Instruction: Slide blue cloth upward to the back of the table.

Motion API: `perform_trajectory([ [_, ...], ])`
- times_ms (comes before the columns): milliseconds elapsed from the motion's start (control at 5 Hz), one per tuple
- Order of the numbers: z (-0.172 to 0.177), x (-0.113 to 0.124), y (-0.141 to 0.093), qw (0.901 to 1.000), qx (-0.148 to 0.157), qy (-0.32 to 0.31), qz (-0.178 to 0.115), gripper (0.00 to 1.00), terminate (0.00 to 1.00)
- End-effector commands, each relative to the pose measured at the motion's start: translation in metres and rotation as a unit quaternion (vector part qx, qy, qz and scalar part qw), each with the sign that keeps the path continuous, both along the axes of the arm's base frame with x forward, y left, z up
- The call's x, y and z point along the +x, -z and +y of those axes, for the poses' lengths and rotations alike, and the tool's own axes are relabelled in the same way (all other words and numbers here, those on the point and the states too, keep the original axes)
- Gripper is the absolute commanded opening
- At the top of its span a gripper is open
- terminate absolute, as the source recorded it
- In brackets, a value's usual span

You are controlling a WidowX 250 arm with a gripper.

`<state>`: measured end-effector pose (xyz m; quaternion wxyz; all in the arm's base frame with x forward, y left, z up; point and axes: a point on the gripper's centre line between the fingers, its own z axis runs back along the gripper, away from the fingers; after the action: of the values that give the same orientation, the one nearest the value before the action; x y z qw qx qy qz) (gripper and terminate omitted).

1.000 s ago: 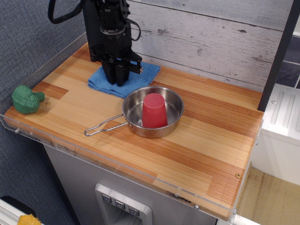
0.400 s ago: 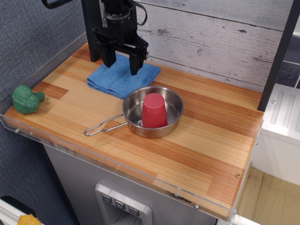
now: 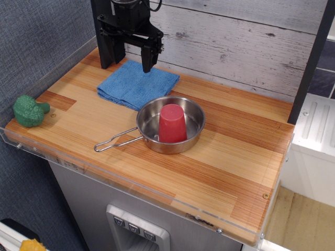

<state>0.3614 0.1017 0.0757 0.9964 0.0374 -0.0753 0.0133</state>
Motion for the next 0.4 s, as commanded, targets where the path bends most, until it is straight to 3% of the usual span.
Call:
perform_trajectory([
  [0, 0.002, -0.045, -0.044, 0.9996, 0.019, 0.018, 0.013, 1.00, 0.00],
  [200, -0.004, -0.066, -0.050, 0.9975, 0.043, -0.004, 0.056, 1.00, 0.00],
])
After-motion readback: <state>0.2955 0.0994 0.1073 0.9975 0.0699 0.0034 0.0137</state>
